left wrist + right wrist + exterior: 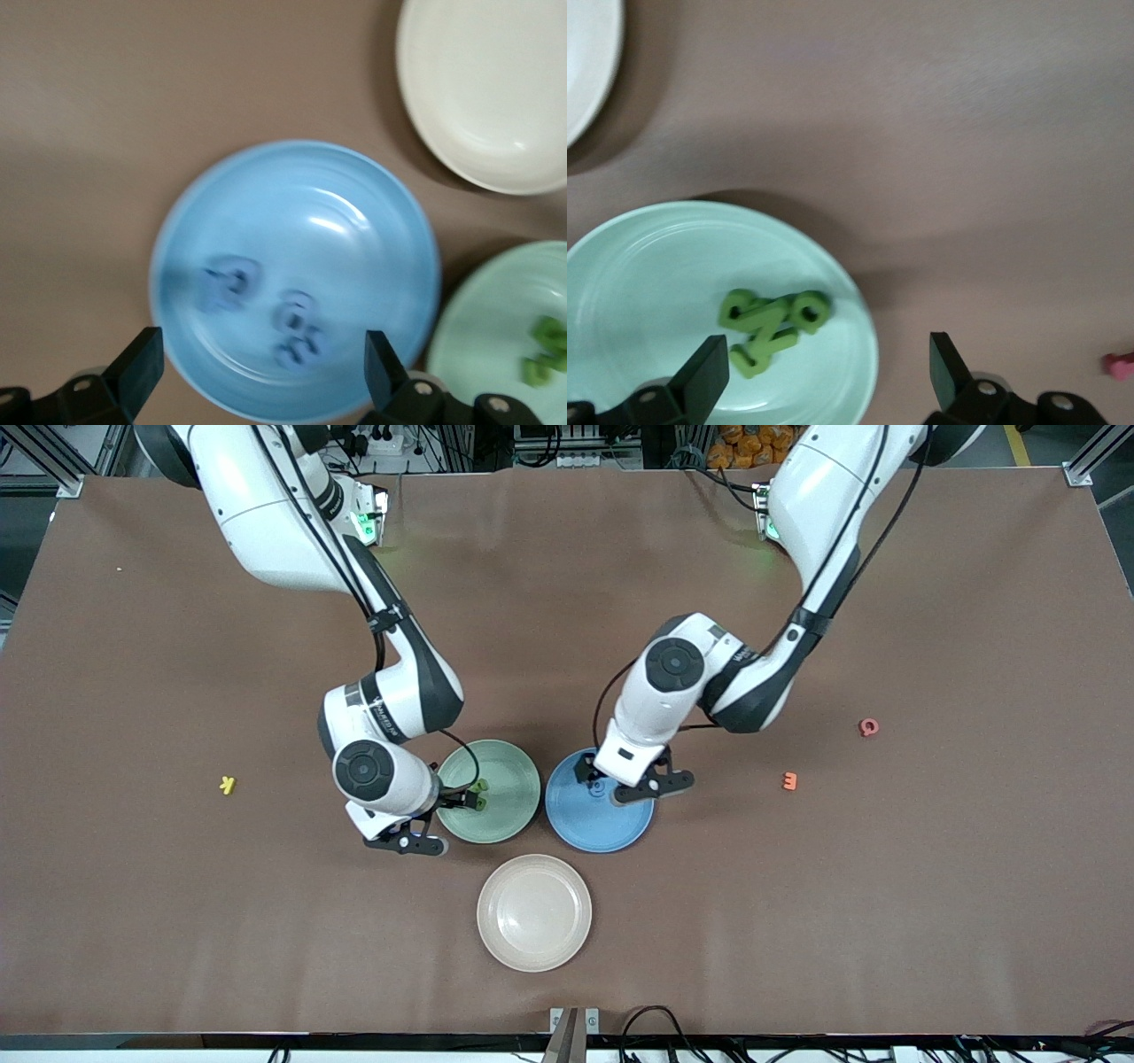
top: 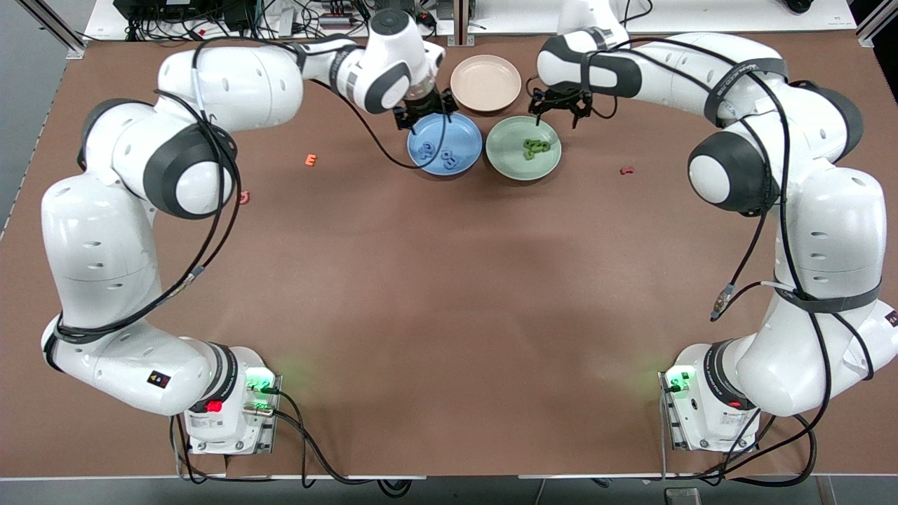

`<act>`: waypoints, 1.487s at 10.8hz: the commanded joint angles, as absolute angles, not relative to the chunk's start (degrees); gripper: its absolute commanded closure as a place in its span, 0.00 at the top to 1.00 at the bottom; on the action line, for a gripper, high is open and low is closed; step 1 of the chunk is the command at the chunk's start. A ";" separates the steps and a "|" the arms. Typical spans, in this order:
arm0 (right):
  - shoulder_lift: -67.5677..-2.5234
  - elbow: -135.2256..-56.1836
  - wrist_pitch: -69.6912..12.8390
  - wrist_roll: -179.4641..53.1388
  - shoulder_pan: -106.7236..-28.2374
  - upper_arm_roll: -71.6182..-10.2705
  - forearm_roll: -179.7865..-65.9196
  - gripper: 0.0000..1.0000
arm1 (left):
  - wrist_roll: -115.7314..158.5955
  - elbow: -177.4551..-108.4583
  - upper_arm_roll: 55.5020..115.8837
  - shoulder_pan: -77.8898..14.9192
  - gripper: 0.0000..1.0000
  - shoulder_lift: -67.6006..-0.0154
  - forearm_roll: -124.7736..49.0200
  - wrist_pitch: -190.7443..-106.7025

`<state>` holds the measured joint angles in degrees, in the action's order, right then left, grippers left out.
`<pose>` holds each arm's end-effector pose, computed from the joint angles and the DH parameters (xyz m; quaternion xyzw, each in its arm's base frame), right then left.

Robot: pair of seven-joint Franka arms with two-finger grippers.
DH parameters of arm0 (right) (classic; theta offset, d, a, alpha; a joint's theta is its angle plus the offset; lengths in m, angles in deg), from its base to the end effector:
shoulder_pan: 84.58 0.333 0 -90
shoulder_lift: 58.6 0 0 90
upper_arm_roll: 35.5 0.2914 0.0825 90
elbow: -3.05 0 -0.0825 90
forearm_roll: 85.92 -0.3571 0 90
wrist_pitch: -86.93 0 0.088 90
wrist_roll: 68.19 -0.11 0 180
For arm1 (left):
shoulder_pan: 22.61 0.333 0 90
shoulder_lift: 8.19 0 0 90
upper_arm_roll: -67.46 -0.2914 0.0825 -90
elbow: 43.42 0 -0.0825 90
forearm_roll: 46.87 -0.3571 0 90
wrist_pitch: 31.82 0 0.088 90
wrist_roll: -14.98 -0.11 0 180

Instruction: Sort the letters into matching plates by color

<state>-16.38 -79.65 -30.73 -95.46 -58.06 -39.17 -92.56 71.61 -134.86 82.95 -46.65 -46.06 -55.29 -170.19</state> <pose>0.6126 0.2729 0.2372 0.9958 -0.0616 -0.0681 0.0014 0.5402 -0.4100 0.2681 0.9865 0.1325 0.0423 0.0860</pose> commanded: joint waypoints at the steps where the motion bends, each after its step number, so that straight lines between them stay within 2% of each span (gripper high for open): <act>1: -18.78 -79.65 -27.51 -89.66 -62.41 -40.06 -91.63 1.00 | 62.82 -134.56 83.28 -39.69 1.00 -44.66 -56.54 -163.85; 9: -20.98 -79.04 -27.15 -76.65 -76.91 -40.94 -85.13 1.00 | 40.84 -134.56 83.80 -24.20 1.00 -39.65 -55.75 -151.80; 13: -25.36 -79.04 -26.72 -70.40 -80.71 -44.36 -85.30 1.00 | 33.99 -134.39 84.15 -19.11 1.00 -38.51 -55.39 -149.08; 16: -30.71 -78.95 -21.55 -70.30 -82.11 -44.55 -85.22 1.00 | 30.20 -134.12 84.24 -16.91 1.00 -37.64 -54.95 -147.67</act>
